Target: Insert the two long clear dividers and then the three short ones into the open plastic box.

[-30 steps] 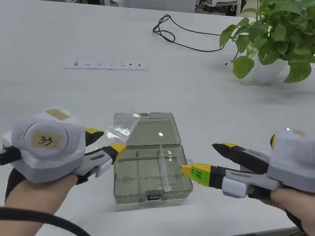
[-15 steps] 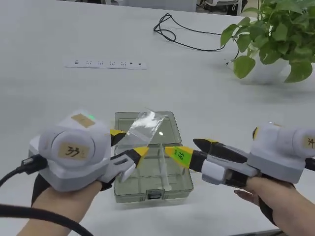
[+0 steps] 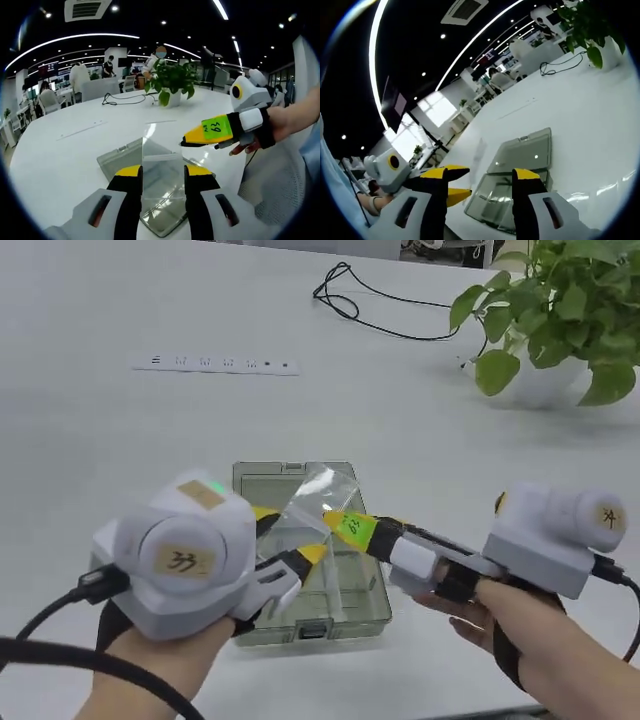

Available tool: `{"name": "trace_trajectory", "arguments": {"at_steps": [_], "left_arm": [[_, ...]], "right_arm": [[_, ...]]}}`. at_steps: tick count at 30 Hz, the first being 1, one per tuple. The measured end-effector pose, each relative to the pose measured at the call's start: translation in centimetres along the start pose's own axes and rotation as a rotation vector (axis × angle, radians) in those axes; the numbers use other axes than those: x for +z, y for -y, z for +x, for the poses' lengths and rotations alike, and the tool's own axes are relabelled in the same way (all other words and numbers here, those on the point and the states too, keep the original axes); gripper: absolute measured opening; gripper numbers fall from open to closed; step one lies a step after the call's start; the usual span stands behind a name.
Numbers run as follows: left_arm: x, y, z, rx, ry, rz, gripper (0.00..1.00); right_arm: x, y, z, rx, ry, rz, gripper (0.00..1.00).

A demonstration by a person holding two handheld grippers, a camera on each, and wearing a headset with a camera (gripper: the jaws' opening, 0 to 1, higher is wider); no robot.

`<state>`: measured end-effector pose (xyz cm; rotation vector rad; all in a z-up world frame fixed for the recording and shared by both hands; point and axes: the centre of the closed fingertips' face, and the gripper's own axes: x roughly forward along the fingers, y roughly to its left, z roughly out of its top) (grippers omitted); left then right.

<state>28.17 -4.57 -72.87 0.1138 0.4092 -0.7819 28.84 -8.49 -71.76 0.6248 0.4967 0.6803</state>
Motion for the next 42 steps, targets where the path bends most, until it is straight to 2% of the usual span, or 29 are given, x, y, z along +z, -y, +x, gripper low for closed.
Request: {"name": "trace_trajectory", "arguments": {"at_steps": [9, 15, 24, 36, 42], "left_arm": [[0.2, 0.3, 0.1, 0.004, 0.017, -0.014, 0.31], [0.2, 0.5, 0.0, 0.006, 0.026, -0.017, 0.31], [0.2, 0.6, 0.0, 0.012, 0.034, -0.026, 0.31], [0.1, 0.7, -0.1, 0.034, 0.043, -0.054, 0.31], [-0.1, 0.4, -0.1, 0.047, 0.046, -0.058, 0.32]], "right_arm": [[-0.6, -0.4, 0.4, 0.018, -0.016, 0.072, 0.29], [-0.9, -0.7, 0.5, 0.025, -0.028, 0.105, 0.18], [-0.8, -0.7, 0.5, 0.023, -0.014, 0.135, 0.05], [-0.8, -0.7, 0.6, 0.001, -0.032, 0.135, 0.03], [-0.9, -1.2, 1.0, -0.004, -0.092, 0.087, 0.02]]}}
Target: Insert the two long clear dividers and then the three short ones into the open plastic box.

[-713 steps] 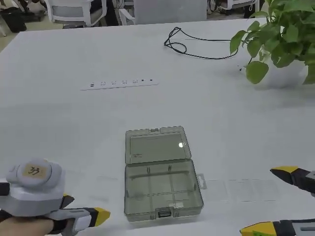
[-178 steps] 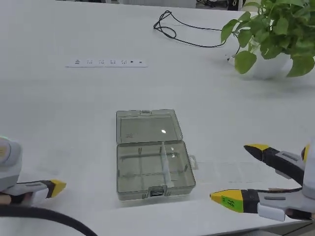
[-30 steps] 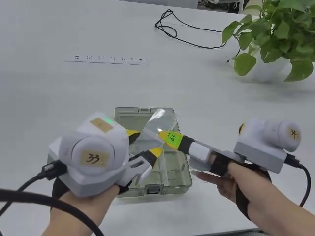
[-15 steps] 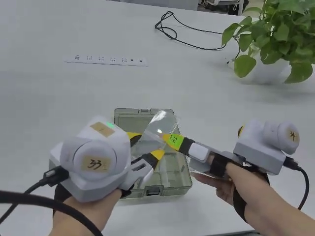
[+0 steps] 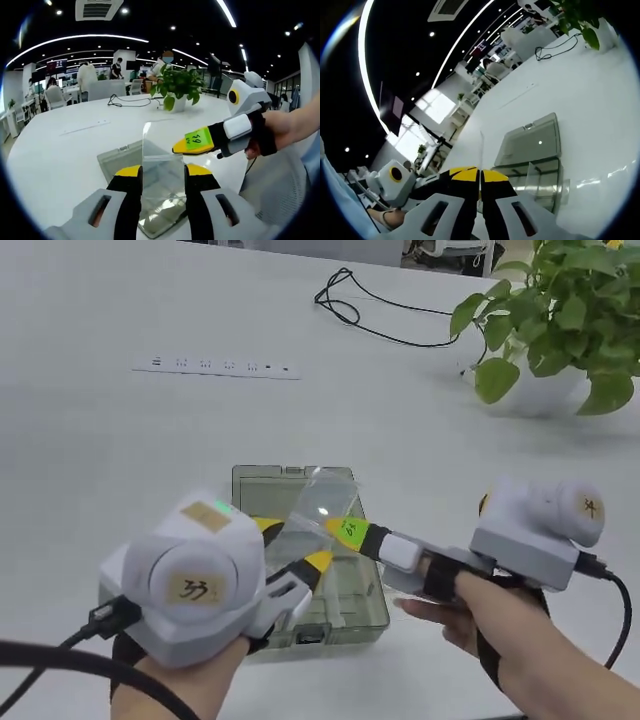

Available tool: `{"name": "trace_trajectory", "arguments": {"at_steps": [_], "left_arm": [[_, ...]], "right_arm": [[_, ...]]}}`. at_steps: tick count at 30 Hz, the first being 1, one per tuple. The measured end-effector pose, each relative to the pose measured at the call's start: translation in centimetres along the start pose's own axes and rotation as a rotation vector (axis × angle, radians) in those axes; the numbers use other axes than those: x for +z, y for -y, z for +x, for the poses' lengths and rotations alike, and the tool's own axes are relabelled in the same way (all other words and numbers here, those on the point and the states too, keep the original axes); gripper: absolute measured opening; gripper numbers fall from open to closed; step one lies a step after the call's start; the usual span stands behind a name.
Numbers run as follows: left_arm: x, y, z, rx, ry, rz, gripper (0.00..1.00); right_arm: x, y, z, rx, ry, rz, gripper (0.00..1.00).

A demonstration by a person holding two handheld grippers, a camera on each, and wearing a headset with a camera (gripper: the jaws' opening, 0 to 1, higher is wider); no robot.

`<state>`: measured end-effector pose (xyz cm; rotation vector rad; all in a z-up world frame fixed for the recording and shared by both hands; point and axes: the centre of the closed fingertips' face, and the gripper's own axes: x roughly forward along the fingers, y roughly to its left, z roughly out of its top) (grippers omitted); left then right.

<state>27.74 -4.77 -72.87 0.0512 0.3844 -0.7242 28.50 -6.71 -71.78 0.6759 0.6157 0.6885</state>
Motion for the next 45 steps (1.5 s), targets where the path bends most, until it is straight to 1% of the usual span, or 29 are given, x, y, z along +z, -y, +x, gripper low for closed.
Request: {"name": "trace_trajectory", "arguments": {"at_steps": [3, 4, 5, 6, 9, 10, 11, 14, 16, 20, 21, 23, 24, 25, 26, 28, 32, 33, 34, 35, 36, 37, 38, 39, 40, 41, 42, 43, 45], "left_arm": [[0.1, 0.3, -0.1, -0.012, 0.004, 0.033, 0.27], [0.1, 0.3, -0.1, -0.010, 0.002, 0.040, 0.28], [0.1, 0.2, -0.1, -0.008, 0.004, 0.044, 0.33], [0.1, -0.1, -0.2, -0.001, 0.001, 0.033, 0.36], [0.0, -0.6, -0.5, 0.005, 0.001, 0.031, 0.39], [-0.1, -0.7, -0.5, 0.002, 0.000, 0.029, 0.42], [-0.3, -0.8, -0.6, -0.008, -0.008, 0.018, 0.47], [-0.8, -1.2, -0.8, -0.003, -0.024, 0.039, 0.58], [-1.0, -1.8, -1.0, 0.000, -0.028, 0.037, 0.59], [-1.6, -2.9, -1.5, 0.014, -0.048, 0.031, 0.65], [-1.8, -3.2, -1.8, 0.018, -0.054, 0.035, 0.66], [-2.0, -3.5, -2.0, 0.020, -0.059, 0.034, 0.68], [-2.1, -3.6, -2.1, 0.018, -0.059, 0.033, 0.70], [-2.3, -3.8, -2.3, 0.018, -0.064, 0.036, 0.73], [-2.4, -3.8, -2.4, 0.009, -0.067, 0.044, 0.76], [-2.4, -4.0, -2.7, 0.002, -0.060, 0.060, 0.82], [-2.5, -4.1, -3.0, -0.030, -0.057, 0.065, 0.93], [-2.6, -4.1, -3.2, -0.044, -0.058, 0.074, 0.96], [-2.6, -4.1, -3.2, -0.052, -0.059, 0.079, 1.00], [-2.9, -4.0, -3.3, -0.071, -0.075, 0.096, 1.00], [-3.0, -4.0, -3.4, -0.075, -0.077, 0.098, 1.00], [-3.1, -4.0, -3.4, -0.087, -0.083, 0.109, 1.00], [-3.5, -4.0, -3.6, -0.101, -0.099, 0.117, 1.00], [-3.6, -4.2, -3.6, -0.102, -0.106, 0.123, 1.00], [-3.8, -4.3, -3.7, -0.106, -0.114, 0.127, 1.00], [-4.0, -4.3, -3.8, -0.109, -0.117, 0.128, 1.00], [-4.1, -4.4, -3.9, -0.109, -0.119, 0.128, 1.00], [-4.2, -4.6, -4.0, -0.105, -0.124, 0.132, 1.00], [-4.4, -4.8, -4.1, -0.103, -0.127, 0.124, 1.00]], "right_arm": [[0.0, -0.1, 0.3, -0.008, -0.021, -0.022, 0.02], [0.0, -0.1, 0.3, -0.013, -0.026, -0.027, 0.02], [0.1, 0.0, 0.3, -0.016, -0.027, -0.028, 0.02], [0.2, 0.1, 0.2, -0.014, -0.023, -0.025, 0.02], [0.4, 0.6, 0.0, -0.029, -0.026, -0.012, 0.02], [0.5, 0.7, -0.1, -0.033, -0.028, -0.008, 0.02], [0.4, 0.8, -0.2, -0.039, -0.036, 0.000, 0.02], [0.4, 0.8, -0.5, -0.052, -0.046, 0.003, 0.02], [0.4, 0.8, -0.6, -0.064, -0.059, -0.004, 0.02], [0.3, 0.8, -0.8, -0.083, -0.109, 0.000, 0.02], [0.7, 1.2, -0.8, -0.091, -0.116, -0.006, 0.02], [0.6, 1.2, -0.8, -0.101, -0.142, 0.006, 0.02], [0.8, 1.1, -0.8, -0.102, -0.142, 0.002, 0.02], [0.6, 0.9, -0.8, -0.109, -0.172, 0.002, 0.02], [0.7, 0.8, -0.7, -0.114, -0.180, -0.013, 0.02], [0.7, 0.6, -0.6, -0.123, -0.206, -0.010, 0.02], [1.0, 0.1, -0.4, -0.130, -0.238, -0.007, 0.02], [1.1, 0.5, -0.3, -0.137, -0.266, 0.000, 0.02], [1.1, 0.6, -0.3, -0.148, -0.269, 0.008, 0.02], [1.0, 0.4, -0.2, -0.146, -0.288, 0.014, 0.02], [0.8, 0.3, -0.2, -0.152, -0.307, 0.030, 0.02], [1.3, 0.7, 0.0, -0.154, -0.305, 0.028, 0.02], [0.9, 0.6, 0.0, -0.162, -0.344, 0.040, 0.02], [0.9, 0.5, 0.1, -0.165, -0.349, 0.035, 0.02], [0.7, 0.3, 0.2, -0.166, -0.373, 0.030, 0.02], [0.5, 0.1, 0.2, -0.165, -0.394, 0.042, 0.02], [0.7, 0.2, 0.4, -0.169, -0.385, 0.039, 0.02], [0.9, 0.5, 0.6, -0.168, -0.415, 0.041, 0.02], [0.8, 0.2, 0.9, -0.178, -0.432, 0.035, 0.02]]}}
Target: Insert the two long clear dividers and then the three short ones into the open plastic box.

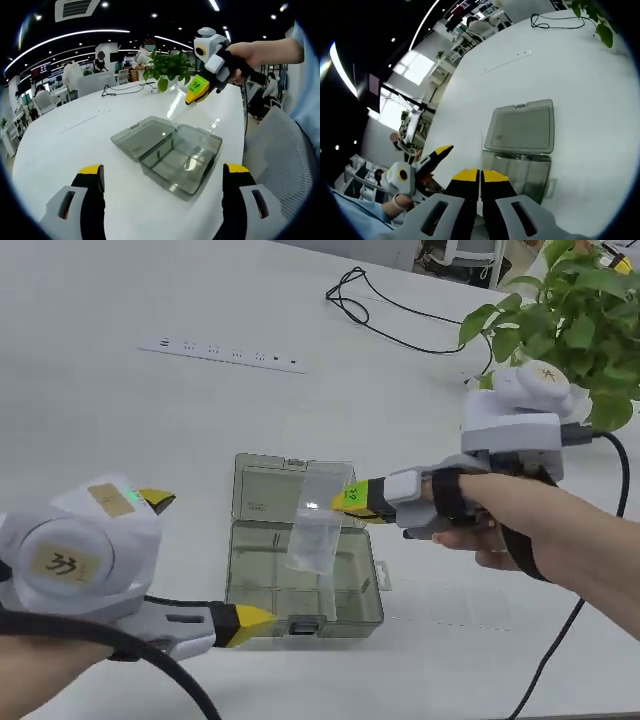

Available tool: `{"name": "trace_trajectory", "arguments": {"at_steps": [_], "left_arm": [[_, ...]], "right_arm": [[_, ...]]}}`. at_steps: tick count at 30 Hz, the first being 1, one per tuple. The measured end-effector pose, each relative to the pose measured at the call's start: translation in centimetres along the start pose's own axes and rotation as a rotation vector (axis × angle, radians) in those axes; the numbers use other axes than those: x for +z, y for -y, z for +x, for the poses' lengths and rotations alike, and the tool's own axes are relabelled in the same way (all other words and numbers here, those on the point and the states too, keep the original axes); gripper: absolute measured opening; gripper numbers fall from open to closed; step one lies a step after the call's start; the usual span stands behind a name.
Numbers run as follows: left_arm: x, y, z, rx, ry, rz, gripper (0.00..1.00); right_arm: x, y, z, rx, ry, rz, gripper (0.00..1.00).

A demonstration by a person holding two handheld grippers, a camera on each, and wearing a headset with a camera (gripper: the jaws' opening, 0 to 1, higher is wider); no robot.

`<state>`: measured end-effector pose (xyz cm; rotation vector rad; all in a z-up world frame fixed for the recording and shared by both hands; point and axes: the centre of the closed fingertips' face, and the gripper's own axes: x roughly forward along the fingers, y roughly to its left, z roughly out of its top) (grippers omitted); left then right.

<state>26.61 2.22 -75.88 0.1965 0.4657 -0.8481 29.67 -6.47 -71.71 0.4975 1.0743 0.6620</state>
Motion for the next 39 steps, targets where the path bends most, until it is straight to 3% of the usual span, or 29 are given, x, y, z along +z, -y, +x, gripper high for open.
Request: {"name": "trace_trajectory", "arguments": {"at_steps": [9, 12, 18, 24, 31, 35, 39], "left_arm": [[-0.8, 0.0, -0.2, 0.006, -0.005, -0.005, 1.00], [-1.0, 0.0, -0.2, 0.006, -0.004, -0.011, 1.00], [-1.3, 0.2, 0.0, 0.003, 0.001, -0.018, 1.00], [-1.7, 0.3, 0.0, 0.001, -0.005, -0.013, 1.00], [-1.6, 0.4, -0.1, 0.007, 0.002, -0.019, 1.00], [-1.8, 0.7, 0.0, 0.006, -0.004, -0.022, 1.00], [-1.9, 0.9, 0.1, 0.003, -0.002, -0.019, 1.00]], "right_arm": [[-0.4, 0.4, 1.1, -0.055, -0.125, -0.013, 0.02], [-1.2, 0.4, 1.2, -0.106, -0.184, -0.025, 0.02], [0.0, 1.5, 1.9, -0.161, -0.240, 0.022, 0.02], [-0.7, 1.7, 2.1, -0.205, -0.333, 0.061, 0.02], [-0.9, 2.4, 3.0, -0.246, -0.370, 0.091, 0.02], [-1.8, 2.8, 3.6, -0.275, -0.425, 0.097, 0.02], [-2.0, 3.1, 4.1, -0.288, -0.431, 0.113, 0.02]]}}
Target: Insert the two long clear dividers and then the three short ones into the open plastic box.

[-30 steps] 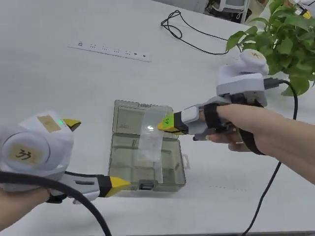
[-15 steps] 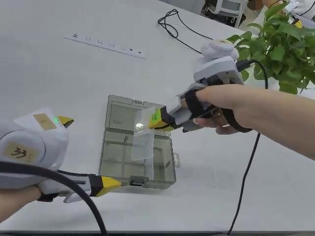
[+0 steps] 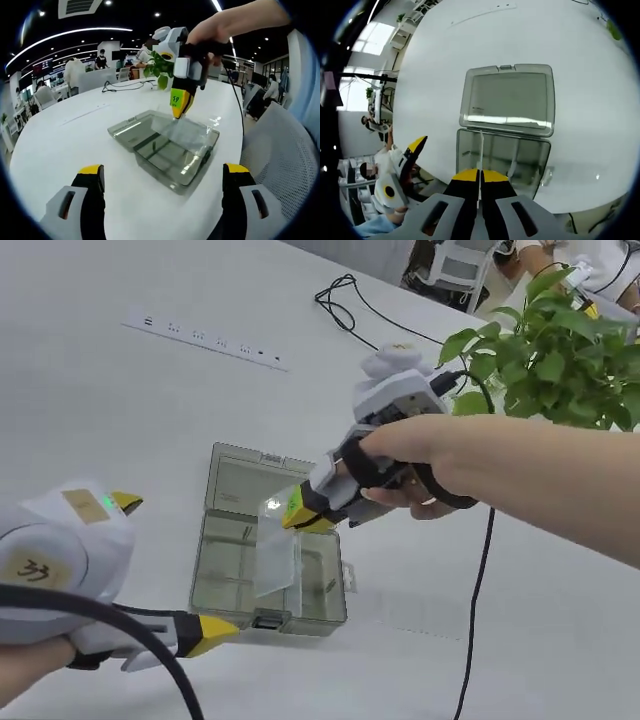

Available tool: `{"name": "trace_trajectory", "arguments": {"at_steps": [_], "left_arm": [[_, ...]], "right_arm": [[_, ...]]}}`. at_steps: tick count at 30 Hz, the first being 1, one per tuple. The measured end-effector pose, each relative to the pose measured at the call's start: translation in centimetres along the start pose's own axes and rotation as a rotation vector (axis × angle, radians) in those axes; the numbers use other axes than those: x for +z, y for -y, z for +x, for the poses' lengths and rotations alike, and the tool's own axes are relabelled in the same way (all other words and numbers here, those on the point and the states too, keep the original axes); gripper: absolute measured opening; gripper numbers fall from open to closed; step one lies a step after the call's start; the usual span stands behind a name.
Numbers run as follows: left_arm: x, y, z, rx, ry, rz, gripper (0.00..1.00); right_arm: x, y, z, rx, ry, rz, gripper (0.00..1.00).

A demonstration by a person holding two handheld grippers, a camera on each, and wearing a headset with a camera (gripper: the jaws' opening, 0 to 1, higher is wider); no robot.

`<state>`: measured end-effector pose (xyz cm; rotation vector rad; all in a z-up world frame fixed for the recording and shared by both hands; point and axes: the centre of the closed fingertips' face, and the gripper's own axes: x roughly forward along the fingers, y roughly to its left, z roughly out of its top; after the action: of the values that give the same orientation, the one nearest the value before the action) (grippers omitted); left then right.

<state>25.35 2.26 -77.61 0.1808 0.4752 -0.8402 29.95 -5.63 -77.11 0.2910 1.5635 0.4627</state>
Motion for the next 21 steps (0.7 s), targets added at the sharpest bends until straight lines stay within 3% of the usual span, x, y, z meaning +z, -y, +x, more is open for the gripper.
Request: {"name": "trace_trajectory", "arguments": {"at_steps": [12, 21], "left_arm": [[-0.2, 0.2, 0.1, -0.007, -0.003, -0.006, 1.00], [-0.3, 0.0, 0.0, -0.005, 0.000, -0.011, 1.00]], "right_arm": [[-2.4, -1.0, 1.0, -0.036, -0.048, 0.017, 0.02], [-2.2, -0.8, 1.7, -0.067, -0.064, 0.008, 0.02]]}}
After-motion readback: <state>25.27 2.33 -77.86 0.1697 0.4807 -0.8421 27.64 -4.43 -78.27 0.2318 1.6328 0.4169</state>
